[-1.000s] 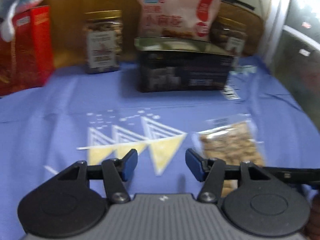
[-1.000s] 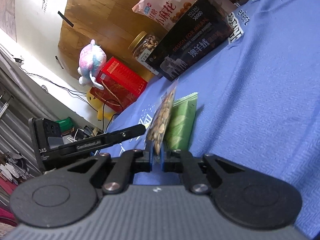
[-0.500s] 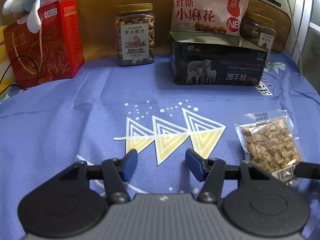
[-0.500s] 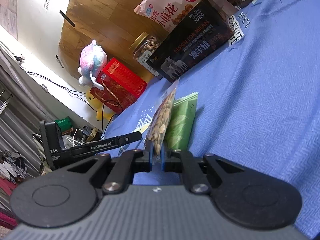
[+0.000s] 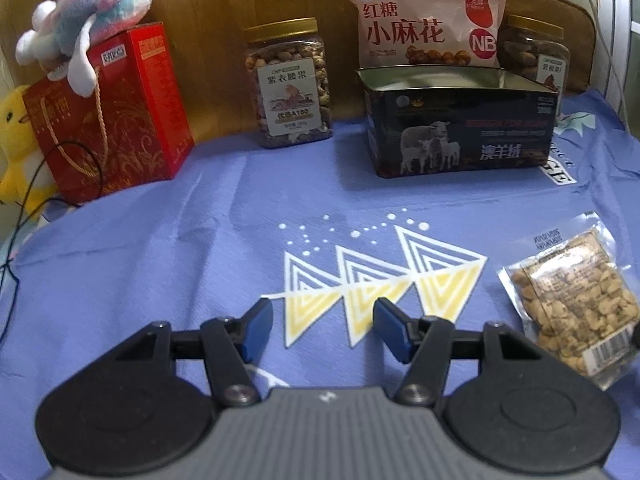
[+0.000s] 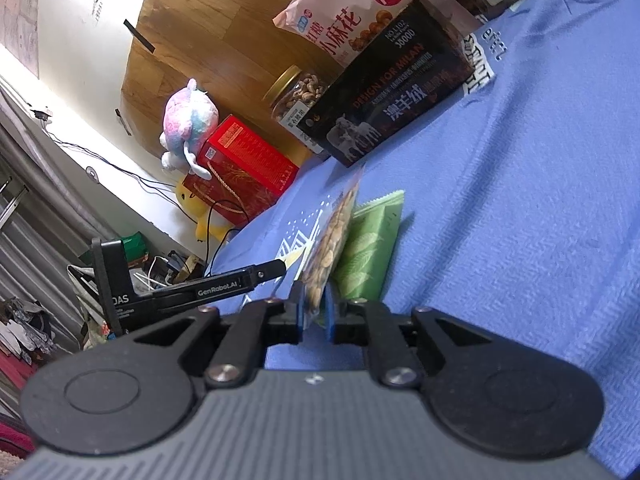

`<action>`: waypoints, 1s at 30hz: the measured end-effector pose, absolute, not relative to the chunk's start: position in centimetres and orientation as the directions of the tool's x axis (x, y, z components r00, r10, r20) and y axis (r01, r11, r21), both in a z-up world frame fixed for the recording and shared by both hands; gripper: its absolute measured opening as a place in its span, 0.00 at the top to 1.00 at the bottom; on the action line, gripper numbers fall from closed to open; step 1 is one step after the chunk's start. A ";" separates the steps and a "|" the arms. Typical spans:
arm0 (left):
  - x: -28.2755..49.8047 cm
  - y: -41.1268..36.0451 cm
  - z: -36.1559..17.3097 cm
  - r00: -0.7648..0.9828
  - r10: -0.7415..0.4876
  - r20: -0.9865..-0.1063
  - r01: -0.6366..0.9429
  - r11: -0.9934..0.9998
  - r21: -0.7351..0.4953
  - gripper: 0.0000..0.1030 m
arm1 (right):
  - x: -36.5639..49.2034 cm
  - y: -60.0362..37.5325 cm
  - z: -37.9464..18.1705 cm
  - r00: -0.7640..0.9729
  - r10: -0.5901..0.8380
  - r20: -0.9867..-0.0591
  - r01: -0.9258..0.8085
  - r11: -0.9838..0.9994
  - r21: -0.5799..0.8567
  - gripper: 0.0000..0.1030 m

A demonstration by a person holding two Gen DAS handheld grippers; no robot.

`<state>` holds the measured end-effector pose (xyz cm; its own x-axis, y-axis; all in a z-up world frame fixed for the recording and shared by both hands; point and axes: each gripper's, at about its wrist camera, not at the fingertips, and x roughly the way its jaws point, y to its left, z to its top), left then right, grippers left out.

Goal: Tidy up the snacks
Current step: 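Move the left gripper toward the light green biscuit packet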

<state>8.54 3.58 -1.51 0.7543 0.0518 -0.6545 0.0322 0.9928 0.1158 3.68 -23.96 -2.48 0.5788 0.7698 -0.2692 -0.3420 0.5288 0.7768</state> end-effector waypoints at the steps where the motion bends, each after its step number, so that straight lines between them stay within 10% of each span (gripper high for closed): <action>1: 8.6 3.6 -1.5 0.756 0.061 -0.652 0.028 0.992 0.124 0.45 | 3.7 -23.9 -2.3 0.582 0.766 -0.272 -0.345 0.536 0.770 0.84; 30: 8.1 4.5 -1.8 0.763 0.052 -0.644 0.023 0.994 0.107 0.40 | 3.3 -19.6 -0.6 0.564 0.750 -0.346 -0.453 0.632 0.629 0.68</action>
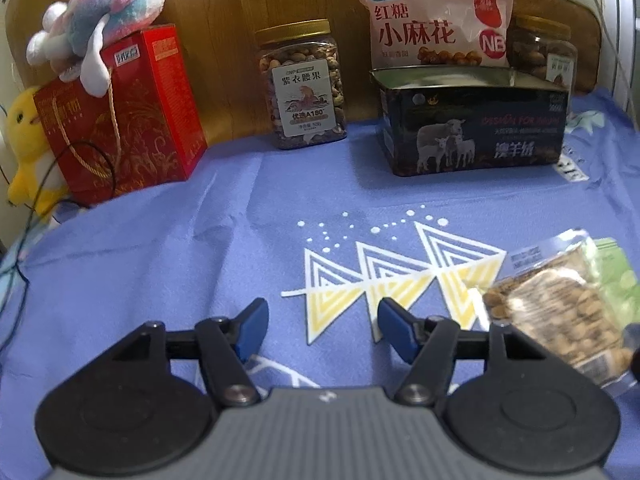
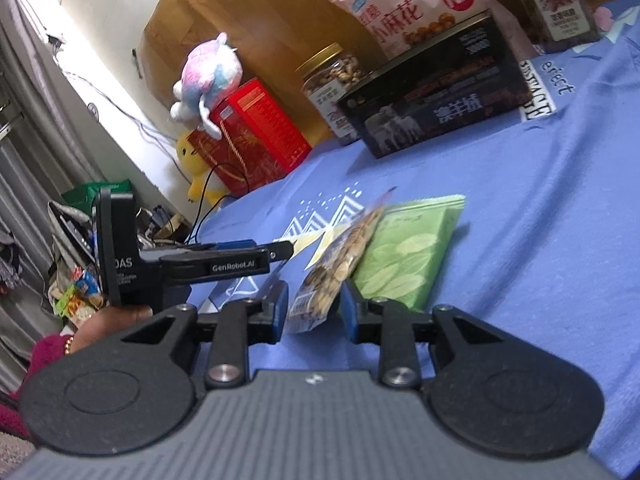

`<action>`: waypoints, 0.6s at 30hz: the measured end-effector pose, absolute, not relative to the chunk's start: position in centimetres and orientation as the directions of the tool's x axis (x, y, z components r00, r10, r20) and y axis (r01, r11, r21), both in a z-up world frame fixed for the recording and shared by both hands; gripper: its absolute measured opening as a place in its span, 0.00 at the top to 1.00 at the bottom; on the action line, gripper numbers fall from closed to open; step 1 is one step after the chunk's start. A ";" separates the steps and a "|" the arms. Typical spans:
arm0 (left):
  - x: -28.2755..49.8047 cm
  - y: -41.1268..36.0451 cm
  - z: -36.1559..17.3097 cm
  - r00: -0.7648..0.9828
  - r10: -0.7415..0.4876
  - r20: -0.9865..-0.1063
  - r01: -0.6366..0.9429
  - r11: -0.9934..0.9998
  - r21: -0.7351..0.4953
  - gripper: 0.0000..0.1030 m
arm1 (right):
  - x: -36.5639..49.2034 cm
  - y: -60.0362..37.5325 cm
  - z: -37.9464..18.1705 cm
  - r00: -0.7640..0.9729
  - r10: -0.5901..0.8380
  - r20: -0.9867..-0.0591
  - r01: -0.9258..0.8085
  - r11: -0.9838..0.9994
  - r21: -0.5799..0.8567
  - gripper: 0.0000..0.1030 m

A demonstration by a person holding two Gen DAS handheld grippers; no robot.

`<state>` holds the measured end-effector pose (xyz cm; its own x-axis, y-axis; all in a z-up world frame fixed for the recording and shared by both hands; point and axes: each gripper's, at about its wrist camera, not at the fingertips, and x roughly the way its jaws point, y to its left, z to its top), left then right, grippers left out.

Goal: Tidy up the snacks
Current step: 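Move the left gripper toward the light green biscuit packet, then grasp the light green biscuit packet with the left gripper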

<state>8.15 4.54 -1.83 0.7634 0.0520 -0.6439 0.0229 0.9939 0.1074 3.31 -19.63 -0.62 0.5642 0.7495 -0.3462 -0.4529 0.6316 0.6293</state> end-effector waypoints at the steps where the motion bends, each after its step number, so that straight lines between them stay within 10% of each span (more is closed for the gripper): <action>1: 7.9 4.8 -1.7 0.764 0.014 -0.645 0.037 0.997 0.067 0.40 | 3.3 -19.4 -0.6 0.560 0.751 -0.349 -0.455 0.632 0.628 0.68; 18: 6.0 4.1 1.2 0.638 -0.543 -0.547 0.359 0.837 -0.413 0.40 | 1.6 -23.4 0.9 0.671 0.643 -0.368 -0.410 0.736 0.539 0.59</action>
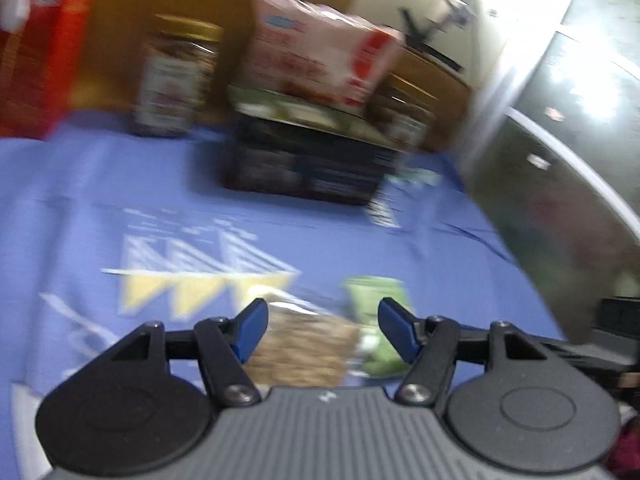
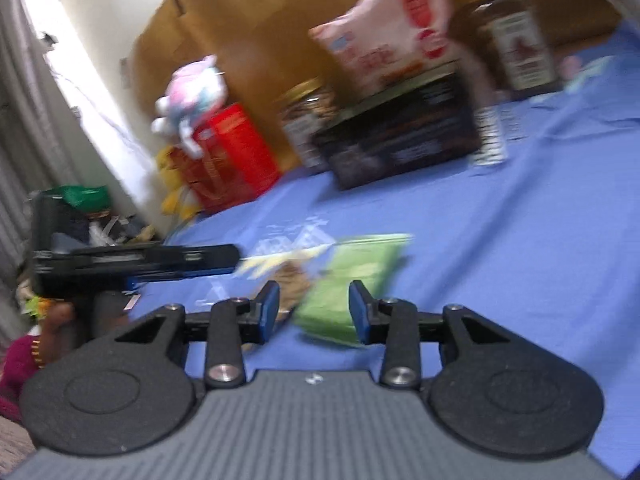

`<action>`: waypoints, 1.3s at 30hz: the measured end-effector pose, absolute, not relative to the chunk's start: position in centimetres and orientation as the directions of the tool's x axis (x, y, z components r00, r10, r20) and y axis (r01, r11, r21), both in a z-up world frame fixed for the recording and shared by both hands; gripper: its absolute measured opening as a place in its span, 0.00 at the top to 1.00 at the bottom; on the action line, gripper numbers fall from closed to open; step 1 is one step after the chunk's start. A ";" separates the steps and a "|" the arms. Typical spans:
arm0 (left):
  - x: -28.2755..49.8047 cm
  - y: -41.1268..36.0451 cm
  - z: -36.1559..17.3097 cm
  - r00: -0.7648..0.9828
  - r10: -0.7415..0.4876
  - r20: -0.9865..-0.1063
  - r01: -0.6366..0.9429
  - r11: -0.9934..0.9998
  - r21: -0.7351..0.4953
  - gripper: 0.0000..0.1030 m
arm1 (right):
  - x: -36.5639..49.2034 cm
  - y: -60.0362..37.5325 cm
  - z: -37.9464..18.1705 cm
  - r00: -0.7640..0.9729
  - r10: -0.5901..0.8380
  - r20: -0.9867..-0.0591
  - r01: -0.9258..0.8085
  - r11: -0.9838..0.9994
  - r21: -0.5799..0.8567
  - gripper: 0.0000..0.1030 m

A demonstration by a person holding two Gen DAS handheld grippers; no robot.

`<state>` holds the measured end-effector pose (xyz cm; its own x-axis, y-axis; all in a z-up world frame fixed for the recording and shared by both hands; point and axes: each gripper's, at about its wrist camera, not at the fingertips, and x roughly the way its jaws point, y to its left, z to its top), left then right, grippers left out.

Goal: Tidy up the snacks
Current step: 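Grasp the light green biscuit packet with the left gripper, then carry the biscuit packet into the black tin and release it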

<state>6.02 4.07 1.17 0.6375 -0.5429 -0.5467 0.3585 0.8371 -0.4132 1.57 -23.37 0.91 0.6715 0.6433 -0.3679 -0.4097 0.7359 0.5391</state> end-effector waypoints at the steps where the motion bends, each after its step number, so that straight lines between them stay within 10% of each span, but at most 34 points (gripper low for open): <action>1: 6.5 3.5 1.2 0.620 -0.563 -0.547 0.375 0.825 -0.423 0.39 | 1.5 -23.7 0.7 0.679 0.628 -0.381 -0.398 0.750 0.528 0.57; 7: 9.5 -1.3 0.5 0.557 -0.579 -0.595 0.439 0.814 -0.381 0.20 | 1.1 -21.5 0.4 0.674 0.575 -0.465 -0.446 0.818 0.365 0.50; 29: 6.5 -6.6 -0.1 0.567 -0.559 -0.605 0.551 0.803 -0.226 0.32 | -2.2 -24.4 -0.5 0.774 0.440 -0.456 -0.365 0.898 0.246 0.45; 39: 3.7 -1.1 -0.3 0.414 -0.746 -0.522 0.453 0.666 -0.593 0.37 | 4.9 -27.2 1.3 0.726 0.545 -0.420 -0.335 0.813 0.477 0.67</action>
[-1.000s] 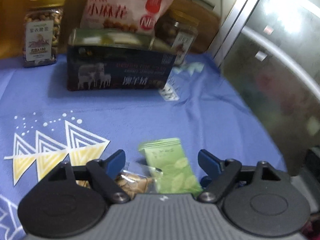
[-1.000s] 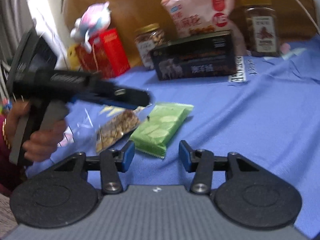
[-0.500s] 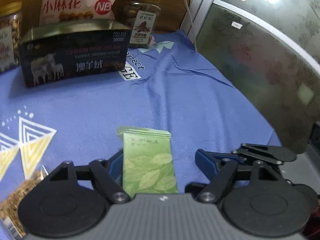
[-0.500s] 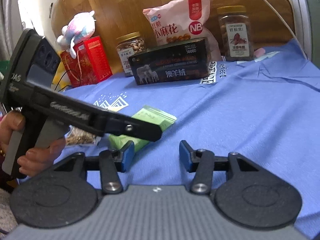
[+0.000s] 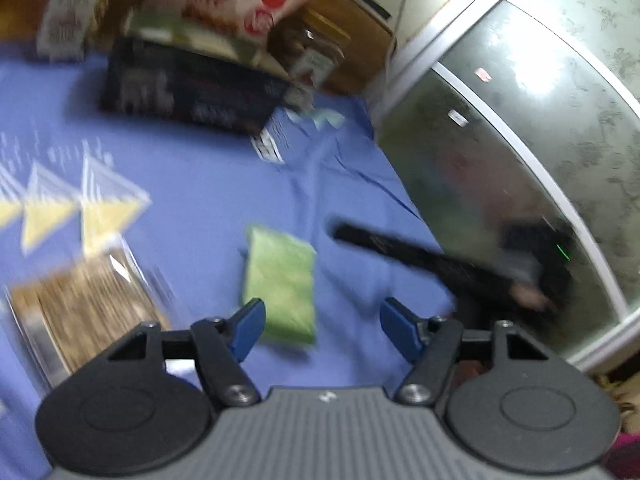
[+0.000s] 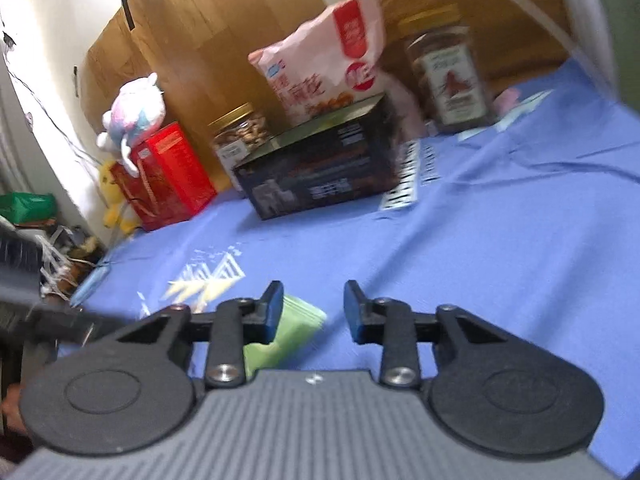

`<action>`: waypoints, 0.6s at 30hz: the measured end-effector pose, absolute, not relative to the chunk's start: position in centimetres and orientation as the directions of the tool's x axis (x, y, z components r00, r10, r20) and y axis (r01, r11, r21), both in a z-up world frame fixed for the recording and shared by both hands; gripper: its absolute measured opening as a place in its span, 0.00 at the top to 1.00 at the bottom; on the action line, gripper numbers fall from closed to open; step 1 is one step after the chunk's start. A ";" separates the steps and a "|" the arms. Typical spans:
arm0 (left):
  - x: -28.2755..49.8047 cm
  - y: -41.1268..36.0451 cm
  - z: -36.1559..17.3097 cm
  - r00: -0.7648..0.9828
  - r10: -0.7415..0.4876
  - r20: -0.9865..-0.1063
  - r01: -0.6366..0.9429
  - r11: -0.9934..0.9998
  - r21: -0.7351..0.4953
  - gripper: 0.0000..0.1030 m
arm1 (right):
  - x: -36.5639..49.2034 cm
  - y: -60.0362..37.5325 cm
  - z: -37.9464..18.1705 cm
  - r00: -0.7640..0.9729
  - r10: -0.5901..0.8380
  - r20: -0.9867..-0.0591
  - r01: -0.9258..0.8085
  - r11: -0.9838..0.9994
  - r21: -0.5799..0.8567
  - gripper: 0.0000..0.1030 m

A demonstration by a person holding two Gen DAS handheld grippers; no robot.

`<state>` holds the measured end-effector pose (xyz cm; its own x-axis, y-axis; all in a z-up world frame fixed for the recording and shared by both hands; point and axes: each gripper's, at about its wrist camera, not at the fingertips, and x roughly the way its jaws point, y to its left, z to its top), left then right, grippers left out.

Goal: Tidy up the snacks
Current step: 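Carry the biscuit packet into the black tin and release it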

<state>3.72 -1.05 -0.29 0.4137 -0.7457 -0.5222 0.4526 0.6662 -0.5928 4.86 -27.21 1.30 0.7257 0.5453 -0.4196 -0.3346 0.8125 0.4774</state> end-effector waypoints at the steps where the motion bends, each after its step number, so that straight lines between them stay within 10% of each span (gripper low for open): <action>1: 3.6 -1.2 -0.8 0.396 -0.750 -0.530 0.443 0.661 -0.605 0.37 | 5.8 -26.9 1.2 0.710 0.561 -0.426 -0.341 0.803 0.488 0.67; 15: 5.5 0.3 -3.3 0.389 -0.747 -0.539 0.341 0.660 -0.670 0.37 | 0.1 -26.2 -0.3 0.551 0.729 -0.407 -0.480 0.676 0.559 0.68; 18: 5.0 0.5 -2.9 0.388 -0.751 -0.535 0.370 0.658 -0.656 0.35 | -3.4 -26.1 0.1 0.610 0.675 -0.414 -0.505 0.734 0.454 0.52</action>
